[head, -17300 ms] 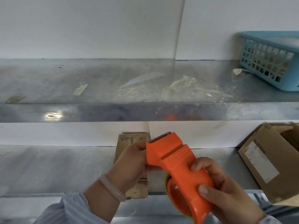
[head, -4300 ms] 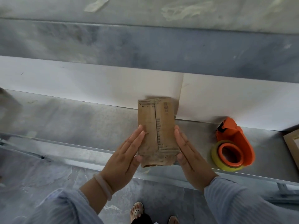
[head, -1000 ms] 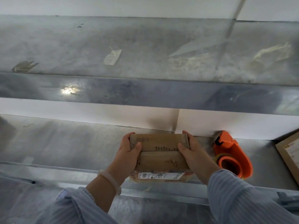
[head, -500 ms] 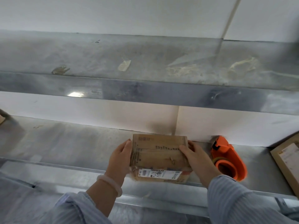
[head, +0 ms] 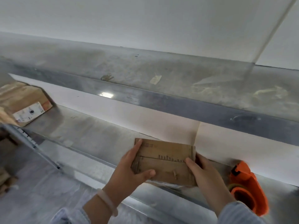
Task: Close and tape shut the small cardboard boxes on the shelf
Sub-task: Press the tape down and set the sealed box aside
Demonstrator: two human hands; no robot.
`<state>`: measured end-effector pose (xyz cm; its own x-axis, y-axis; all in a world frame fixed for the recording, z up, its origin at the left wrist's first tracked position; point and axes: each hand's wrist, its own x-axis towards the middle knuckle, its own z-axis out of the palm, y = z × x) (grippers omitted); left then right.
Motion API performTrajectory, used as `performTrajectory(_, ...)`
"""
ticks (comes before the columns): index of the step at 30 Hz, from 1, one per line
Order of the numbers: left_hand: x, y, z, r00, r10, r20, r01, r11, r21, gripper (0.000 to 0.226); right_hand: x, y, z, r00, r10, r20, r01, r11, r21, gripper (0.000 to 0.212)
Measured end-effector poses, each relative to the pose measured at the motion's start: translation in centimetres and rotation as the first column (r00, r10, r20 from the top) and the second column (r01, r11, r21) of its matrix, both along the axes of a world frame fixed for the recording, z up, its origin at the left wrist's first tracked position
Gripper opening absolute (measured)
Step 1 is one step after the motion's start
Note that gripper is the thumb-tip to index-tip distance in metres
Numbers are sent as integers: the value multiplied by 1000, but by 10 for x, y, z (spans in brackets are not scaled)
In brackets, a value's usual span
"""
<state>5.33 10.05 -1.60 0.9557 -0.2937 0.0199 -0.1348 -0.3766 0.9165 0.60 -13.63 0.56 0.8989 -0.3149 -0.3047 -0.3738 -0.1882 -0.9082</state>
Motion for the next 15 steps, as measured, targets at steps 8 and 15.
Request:
performTrajectory(8, -9, 74, 20, 986, 37, 162, -62, 987, 151, 112, 33, 56, 6, 977, 209, 47, -210, 978, 15, 8)
performTrajectory(15, -3, 161, 27, 948, 205, 243, -235, 966, 104, 108, 58, 147, 24, 938, 330, 104, -329, 944, -31, 25)
